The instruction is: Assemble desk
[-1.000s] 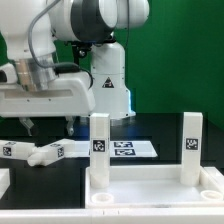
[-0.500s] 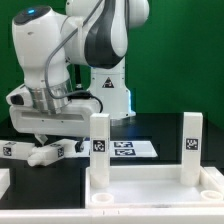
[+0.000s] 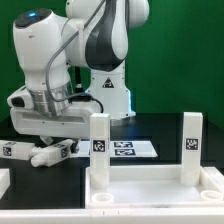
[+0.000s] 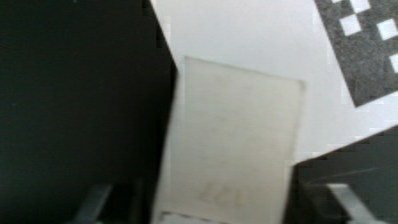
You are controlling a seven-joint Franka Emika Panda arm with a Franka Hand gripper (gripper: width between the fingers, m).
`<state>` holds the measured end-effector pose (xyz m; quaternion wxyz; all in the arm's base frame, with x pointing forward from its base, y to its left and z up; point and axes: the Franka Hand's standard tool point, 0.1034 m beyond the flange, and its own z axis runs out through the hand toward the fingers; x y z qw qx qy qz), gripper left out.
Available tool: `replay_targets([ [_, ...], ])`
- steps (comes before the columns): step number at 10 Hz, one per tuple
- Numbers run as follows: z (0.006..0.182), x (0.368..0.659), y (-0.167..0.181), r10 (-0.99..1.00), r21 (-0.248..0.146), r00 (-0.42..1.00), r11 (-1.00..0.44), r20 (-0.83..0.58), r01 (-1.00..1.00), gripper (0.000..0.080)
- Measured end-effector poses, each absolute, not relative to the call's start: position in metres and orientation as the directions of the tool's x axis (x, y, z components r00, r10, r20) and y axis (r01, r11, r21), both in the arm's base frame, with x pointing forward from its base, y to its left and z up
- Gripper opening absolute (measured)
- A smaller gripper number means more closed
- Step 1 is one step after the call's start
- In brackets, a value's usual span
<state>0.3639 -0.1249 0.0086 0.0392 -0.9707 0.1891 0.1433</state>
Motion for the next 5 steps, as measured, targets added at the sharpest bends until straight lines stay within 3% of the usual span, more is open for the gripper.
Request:
replay_targets([
  [2,0.018,0.371,-0.104,-0.319,-0.031,0.905,-0.94,-0.281,-0.341,0.0284],
  [4,0.037,0.385,-0.077,-0.049,-0.085,0.97,-0.994,-0.238,-0.071,0.0284],
  [5,0.037,0.386,-0.075,0.089,-0.108,0.974,-0.992,-0.209,0.068,0.0284],
])
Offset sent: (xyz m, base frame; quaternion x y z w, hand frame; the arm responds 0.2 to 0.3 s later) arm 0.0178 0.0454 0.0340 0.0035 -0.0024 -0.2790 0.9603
